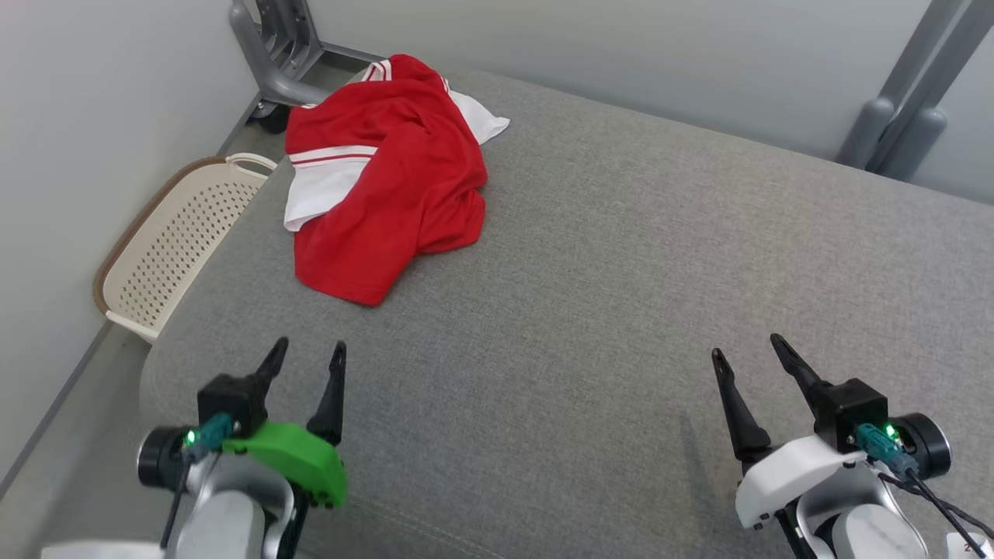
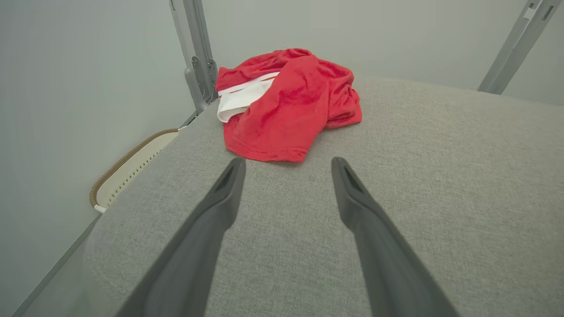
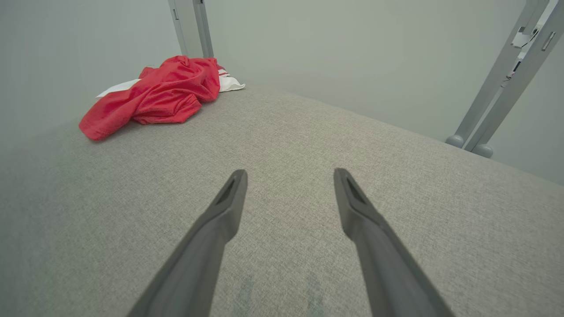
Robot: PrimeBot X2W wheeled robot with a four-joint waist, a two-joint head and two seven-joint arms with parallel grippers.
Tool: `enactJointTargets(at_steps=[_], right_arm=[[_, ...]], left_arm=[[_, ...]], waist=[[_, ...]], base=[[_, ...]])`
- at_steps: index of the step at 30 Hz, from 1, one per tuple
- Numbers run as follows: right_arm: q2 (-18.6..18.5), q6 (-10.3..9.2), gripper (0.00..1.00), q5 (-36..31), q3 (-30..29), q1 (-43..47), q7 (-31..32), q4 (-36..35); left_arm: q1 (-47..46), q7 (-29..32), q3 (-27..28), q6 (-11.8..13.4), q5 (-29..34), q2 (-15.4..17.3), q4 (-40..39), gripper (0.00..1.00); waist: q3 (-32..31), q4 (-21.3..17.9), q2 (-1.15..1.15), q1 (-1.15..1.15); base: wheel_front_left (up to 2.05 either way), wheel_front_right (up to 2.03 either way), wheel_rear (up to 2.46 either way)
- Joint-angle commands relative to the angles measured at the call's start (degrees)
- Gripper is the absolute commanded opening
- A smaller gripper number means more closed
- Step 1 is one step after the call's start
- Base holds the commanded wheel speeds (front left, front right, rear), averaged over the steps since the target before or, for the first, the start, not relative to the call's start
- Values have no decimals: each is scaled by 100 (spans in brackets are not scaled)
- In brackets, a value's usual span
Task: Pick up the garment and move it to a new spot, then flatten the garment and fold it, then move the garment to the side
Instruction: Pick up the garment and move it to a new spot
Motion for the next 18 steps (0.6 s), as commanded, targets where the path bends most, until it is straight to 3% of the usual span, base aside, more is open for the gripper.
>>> enactJointTargets(at_steps=[1, 11, 18], right_arm=[[-46, -9, 100, 20, 42, -88, 29, -64], [-579, -9, 100, 22, 770, -874, 450, -653], [-830, -9, 100, 41, 1204, -1260, 699, -1030]], left_arm=[[-296, 144, -37, -26, -112, 52, 150, 100], [-2849, 1429, 70, -33, -790, 462, 1622, 100], [-3868, 2314, -29, -34, -1280, 697, 2207, 100]], waist=[[144, -134, 0, 0], [1294, -1014, 0, 0], [1973, -1362, 0, 0]], base=[[0, 0, 0], [0, 0, 0], [0, 0, 0]])
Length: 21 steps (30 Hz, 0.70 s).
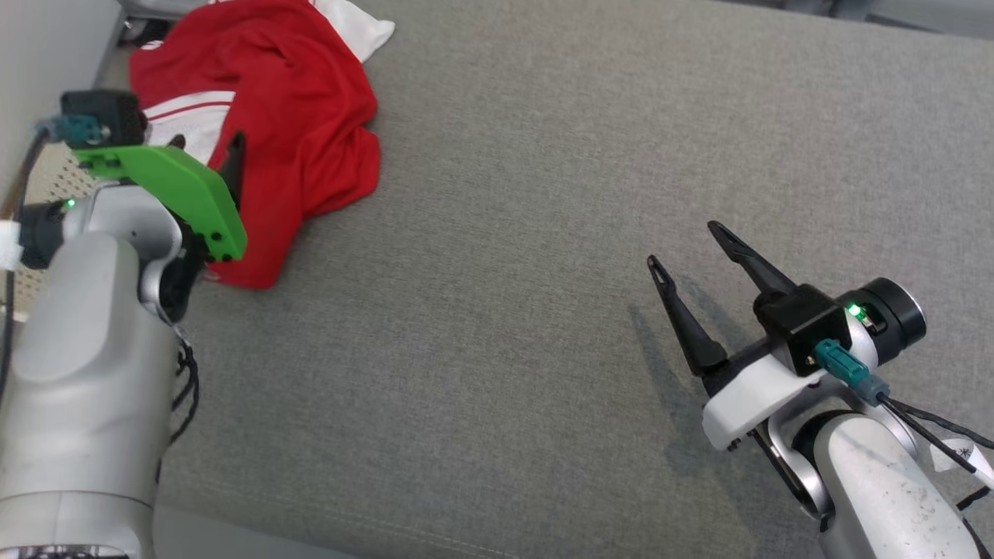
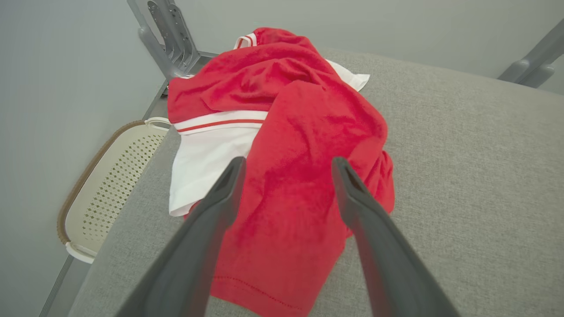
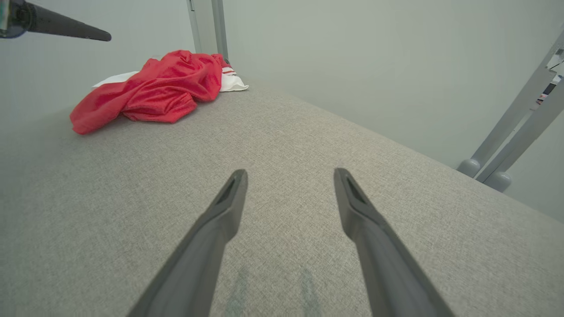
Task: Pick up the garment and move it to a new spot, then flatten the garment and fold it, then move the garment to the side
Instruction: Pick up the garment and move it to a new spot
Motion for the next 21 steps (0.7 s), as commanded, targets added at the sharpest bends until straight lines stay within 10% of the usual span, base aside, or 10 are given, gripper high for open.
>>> enactJointTargets(at_steps=[1, 21], right_arm=[[-52, -9, 100, 36, 79, -129, 45, -112], [-469, -9, 100, -125, 288, -156, 562, -1151]], left_arm=[[-237, 131, -47, -10, -121, 135, 62, 100], [-1239, 516, -305, 420, -95, 634, 1050, 100]], waist=[[766, -586, 0, -1], [1816, -804, 0, -1]], base=[[0, 0, 0], [0, 0, 0]])
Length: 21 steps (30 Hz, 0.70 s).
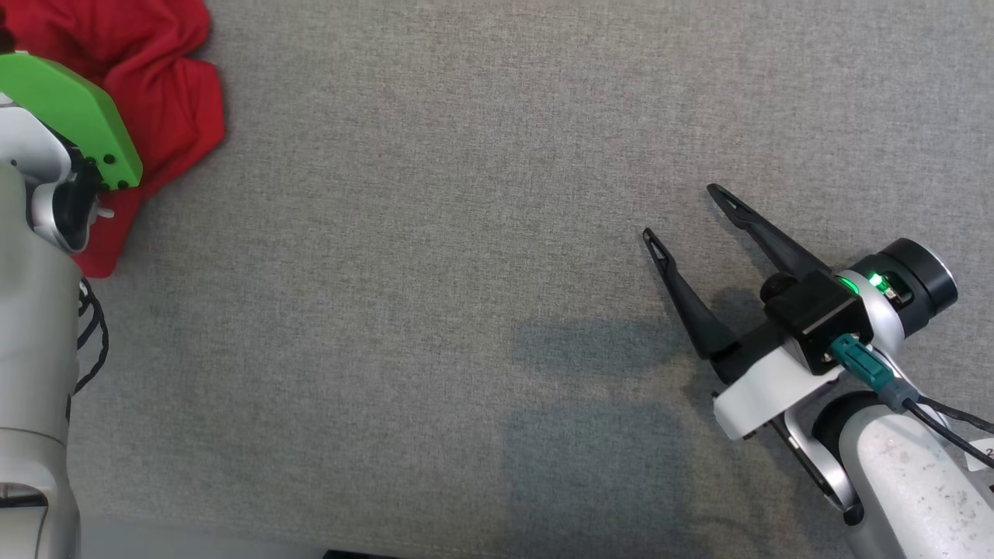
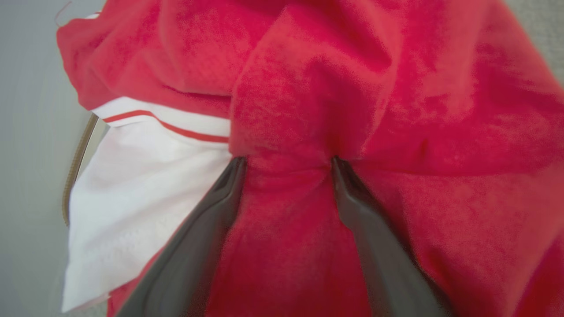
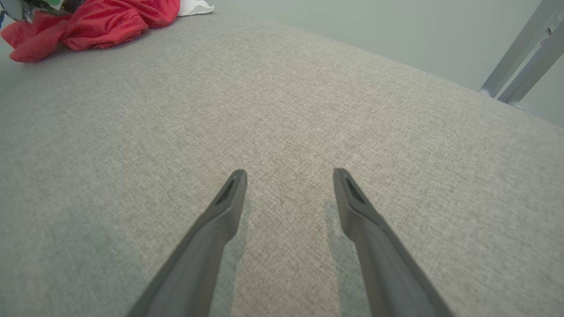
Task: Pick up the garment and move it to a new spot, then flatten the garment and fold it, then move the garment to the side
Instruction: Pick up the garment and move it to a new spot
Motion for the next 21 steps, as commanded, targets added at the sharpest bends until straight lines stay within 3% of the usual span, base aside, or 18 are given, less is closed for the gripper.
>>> enactJointTargets(at_steps=[1, 2, 3, 15, 21], right_arm=[[-22, -9, 100, -38, -30, 45, 20, -36], [-25, -9, 100, -38, -45, 52, 12, -32], [-8, -9, 100, -28, -62, 68, 1, -20], [347, -9, 100, 113, -43, 157, -476, 505], [560, -9, 100, 150, -92, 290, -683, 869]], left_arm=[[-20, -44, -29, 73, 35, -91, 121, 74], [-29, -115, -10, 108, 9, -131, 152, 28], [-29, -186, -17, 125, 5, -175, 181, 0], [-70, -1094, -140, 217, 104, -314, 267, 0], [-264, -1197, -405, 147, 283, -427, 51, 0]], waist=[[138, -59, 0, -1], [142, -46, 0, -1], [131, -28, 0, -1], [-670, -56, 0, -1], [-1238, -196, 0, -1]], base=[[0, 0, 0], [0, 0, 0], [0, 0, 0], [0, 0, 0], [0, 0, 0]])
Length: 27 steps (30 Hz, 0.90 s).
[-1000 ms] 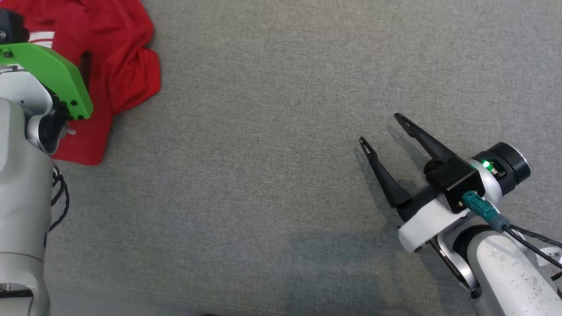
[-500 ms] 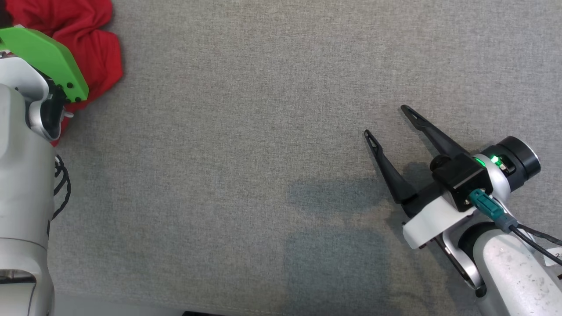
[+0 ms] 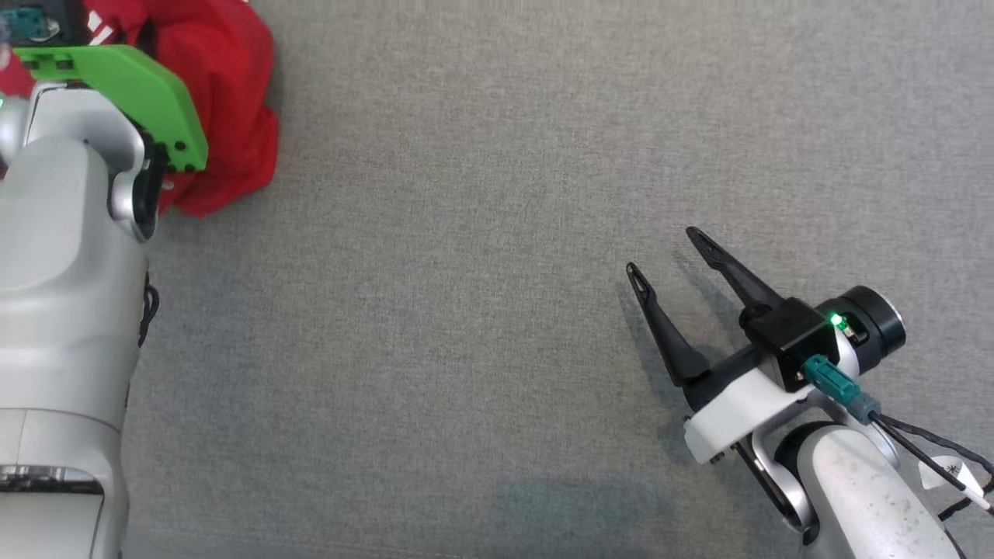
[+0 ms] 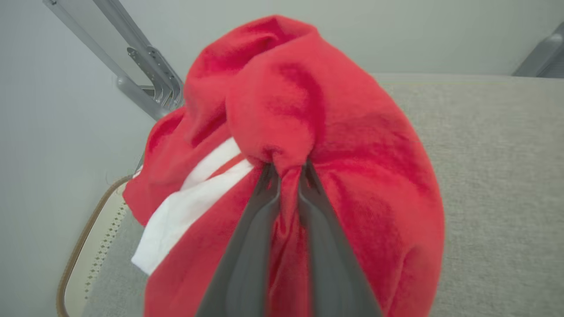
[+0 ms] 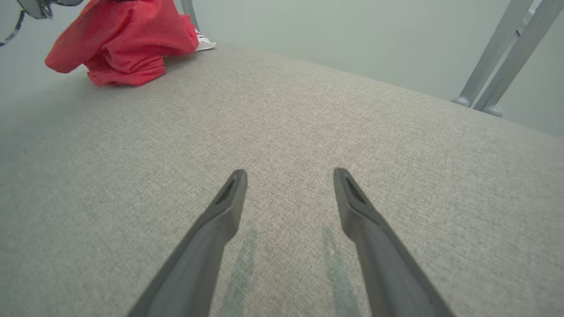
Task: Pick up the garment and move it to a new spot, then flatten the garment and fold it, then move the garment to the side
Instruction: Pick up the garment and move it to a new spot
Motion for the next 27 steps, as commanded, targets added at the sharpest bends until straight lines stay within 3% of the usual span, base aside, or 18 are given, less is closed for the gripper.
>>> enactJointTargets(at_steps=[1, 14, 27], right_arm=[[42, -9, 100, 27, -20, 82, -53, 41], [517, -9, 100, 87, -133, 404, -502, 713], [717, -9, 100, 47, -210, 362, -730, 943]], left_arm=[[-171, -51, -46, -31, 59, -44, -100, 0], [-360, -68, -781, -339, 232, -760, -1231, 0], [-171, 261, -1613, -515, -403, -1132, -2595, 0]], waist=[[-510, -154, 0, -1], [-1603, -834, 0, -1], [-1529, -1767, 0, -1]], base=[[0, 0, 0], [0, 0, 0], [0, 0, 0]])
